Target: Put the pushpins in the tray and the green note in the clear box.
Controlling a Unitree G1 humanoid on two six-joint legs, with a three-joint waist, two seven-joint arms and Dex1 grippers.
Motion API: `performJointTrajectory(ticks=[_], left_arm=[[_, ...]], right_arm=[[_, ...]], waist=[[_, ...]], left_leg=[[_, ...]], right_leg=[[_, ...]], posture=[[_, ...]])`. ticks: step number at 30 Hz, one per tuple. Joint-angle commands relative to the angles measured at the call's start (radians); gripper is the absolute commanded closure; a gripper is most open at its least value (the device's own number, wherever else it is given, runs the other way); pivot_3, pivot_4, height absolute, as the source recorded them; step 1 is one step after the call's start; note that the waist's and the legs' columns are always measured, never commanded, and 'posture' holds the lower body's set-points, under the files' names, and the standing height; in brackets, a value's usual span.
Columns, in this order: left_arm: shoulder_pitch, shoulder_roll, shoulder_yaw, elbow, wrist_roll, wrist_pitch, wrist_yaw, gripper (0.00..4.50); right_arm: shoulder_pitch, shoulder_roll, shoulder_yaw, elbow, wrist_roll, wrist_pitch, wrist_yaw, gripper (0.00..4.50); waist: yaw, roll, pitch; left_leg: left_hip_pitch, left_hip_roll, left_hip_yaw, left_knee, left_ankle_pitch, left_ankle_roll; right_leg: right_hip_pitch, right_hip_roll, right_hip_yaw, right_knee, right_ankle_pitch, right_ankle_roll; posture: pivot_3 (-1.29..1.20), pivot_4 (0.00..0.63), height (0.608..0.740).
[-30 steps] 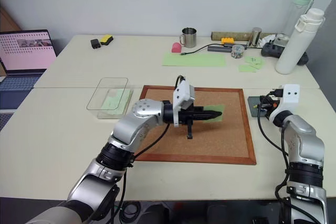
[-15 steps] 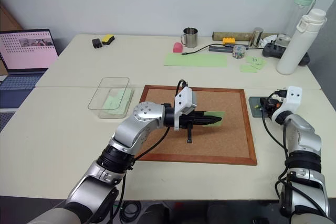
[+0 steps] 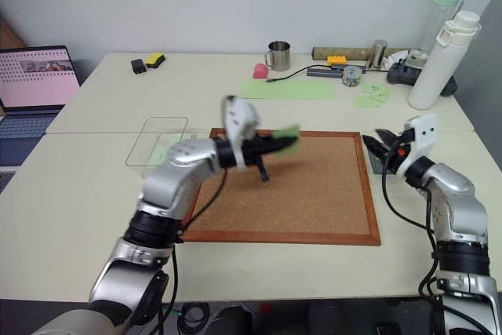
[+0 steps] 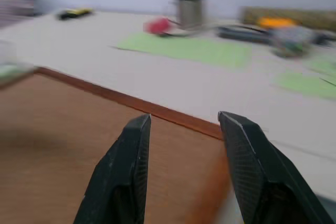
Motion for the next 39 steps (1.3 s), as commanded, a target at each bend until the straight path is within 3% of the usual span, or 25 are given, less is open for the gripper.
performJointTrajectory(ticks=[1,6,12,16,22,29,35,39], left_arm=[[0.026,0.048,0.151,-0.043,0.038,0.022,0.202,4.5],[0.095,0.111,0.244,-0.024,0.112,-0.003,0.365,4.5],[0.141,0.101,0.291,0.019,0.138,0.001,0.485,4.5],[0.144,0.078,0.308,0.044,0.127,0.014,0.533,3.97],[0.143,0.086,0.31,0.066,0.126,-0.008,0.548,2.71],[0.106,0.165,0.263,0.05,0.14,-0.104,0.444,1.31],[0.103,0.309,0.12,-0.039,0.102,-0.061,0.149,0.02],[0.166,0.421,0.009,-0.144,0.039,-0.008,-0.126,0.02]], right_arm=[[-0.042,0.013,0.018,-0.254,0.171,0.163,-0.035,2.39],[-0.082,0.016,0.07,-0.384,0.259,0.279,-0.075,2.39],[-0.074,-0.019,0.123,-0.381,0.215,0.267,-0.04,2.39],[-0.06,-0.045,0.143,-0.358,0.164,0.233,-0.017,2.36],[-0.051,-0.058,0.134,-0.35,0.151,0.227,-0.008,2.36],[-0.005,-0.095,0.123,-0.307,0.086,0.171,0.013,2.36],[0.024,-0.145,0.083,-0.267,0.067,0.149,0.036,2.36],[0.062,-0.222,0.096,-0.23,0.051,0.135,0.14,2.36]], waist=[[0.0,0.0,0.0],[0.018,-0.001,0.0],[0.031,-0.002,0.0],[0.028,-0.002,0.0],[0.024,-0.003,0.0],[0.024,-0.003,0.0],[0.022,-0.003,0.001],[0.02,-0.003,0.001]], left_leg=[[0.0,0.0,0.0,0.0,0.0,0.0],[-0.001,-0.001,-0.001,0.001,0.0,0.0],[-0.002,-0.002,-0.002,0.001,0.0,0.0],[-0.002,-0.002,-0.002,0.001,0.0,0.0],[-0.002,-0.001,-0.002,0.001,0.0,0.0],[-0.002,-0.001,-0.002,0.001,0.0,0.0],[-0.002,-0.002,-0.001,0.0,0.0,0.0],[-0.002,-0.001,-0.001,0.0,0.0,0.0]], right_leg=[[0.0,0.0,0.0,0.0,0.0,0.0],[0.0,-0.001,-0.002,0.0,0.0,0.0],[0.0,-0.002,-0.004,-0.001,0.0,0.0],[0.0,-0.002,-0.004,0.0,0.0,0.0],[0.0,-0.002,-0.004,0.0,0.0,0.0],[0.0,-0.002,-0.004,0.0,0.0,0.0],[0.0,-0.002,-0.003,-0.001,0.0,0.0],[0.0,-0.001,-0.003,-0.001,0.0,0.0]], posture=[[0.0,0.15,0.74],[0.0,0.15,0.74],[0.0,0.15,0.74],[0.0,0.15,0.74],[0.0,0.15,0.74],[0.0,0.15,0.74],[0.0,0.15,0.74],[0.0,0.15,0.74]])
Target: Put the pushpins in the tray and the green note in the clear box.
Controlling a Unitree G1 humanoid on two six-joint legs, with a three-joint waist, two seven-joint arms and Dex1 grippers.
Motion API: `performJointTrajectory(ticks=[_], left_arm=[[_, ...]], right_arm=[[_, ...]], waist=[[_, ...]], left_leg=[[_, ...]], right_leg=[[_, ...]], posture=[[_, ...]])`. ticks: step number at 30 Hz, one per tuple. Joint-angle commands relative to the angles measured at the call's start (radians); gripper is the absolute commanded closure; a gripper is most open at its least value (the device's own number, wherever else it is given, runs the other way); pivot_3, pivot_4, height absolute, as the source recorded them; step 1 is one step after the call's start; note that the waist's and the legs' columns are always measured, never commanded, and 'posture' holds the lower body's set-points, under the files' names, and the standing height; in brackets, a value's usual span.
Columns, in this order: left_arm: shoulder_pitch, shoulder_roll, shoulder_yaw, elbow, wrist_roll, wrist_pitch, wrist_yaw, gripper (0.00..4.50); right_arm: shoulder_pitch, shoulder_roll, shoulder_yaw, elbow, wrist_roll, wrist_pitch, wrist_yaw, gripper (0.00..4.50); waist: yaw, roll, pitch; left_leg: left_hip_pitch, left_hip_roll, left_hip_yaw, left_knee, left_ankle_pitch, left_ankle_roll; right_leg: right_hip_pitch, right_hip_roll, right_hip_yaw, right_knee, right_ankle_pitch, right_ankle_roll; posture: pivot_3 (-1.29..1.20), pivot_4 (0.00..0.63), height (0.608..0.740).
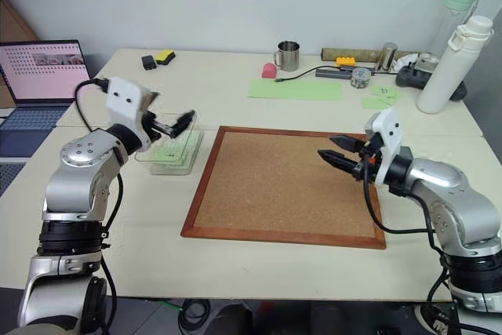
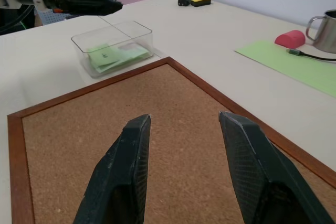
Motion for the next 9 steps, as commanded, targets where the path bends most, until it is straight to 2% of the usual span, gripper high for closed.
performJointTrajectory(ticks=[1,6,9], left_arm=[[0.06,0.109,-0.091,-0.115,-0.051,0.01,-0.257,0.02],[0.112,0.161,-0.144,-0.142,-0.078,0.009,-0.396,0.02],[0.132,0.145,-0.151,-0.12,-0.039,-0.056,-0.389,0.02]], right_arm=[[0.031,-0.07,-0.013,0.028,-0.007,-0.027,0.106,2.36],[0.06,-0.126,-0.008,0.084,-0.053,-0.091,0.197,2.36],[0.077,-0.122,-0.014,0.099,-0.078,-0.117,0.197,2.36]], waist=[[-0.003,0.0,0.0],[-0.004,0.0,0.001],[-0.004,0.0,0.001]], left_leg=[[0.0,0.0,0.0,0.0,0.0,0.0],[0.001,0.001,0.001,0.0,0.0,0.0],[0.001,0.001,0.001,0.0,0.0,0.0]], right_leg=[[0.0,0.0,0.0,0.0,0.0,0.0],[0.0,0.001,0.001,0.0,0.0,0.0],[0.0,0.001,0.001,0.0,0.0,0.0]], posture=[[0.0,0.15,0.74],[0.0,0.15,0.74],[0.0,0.15,0.74]])
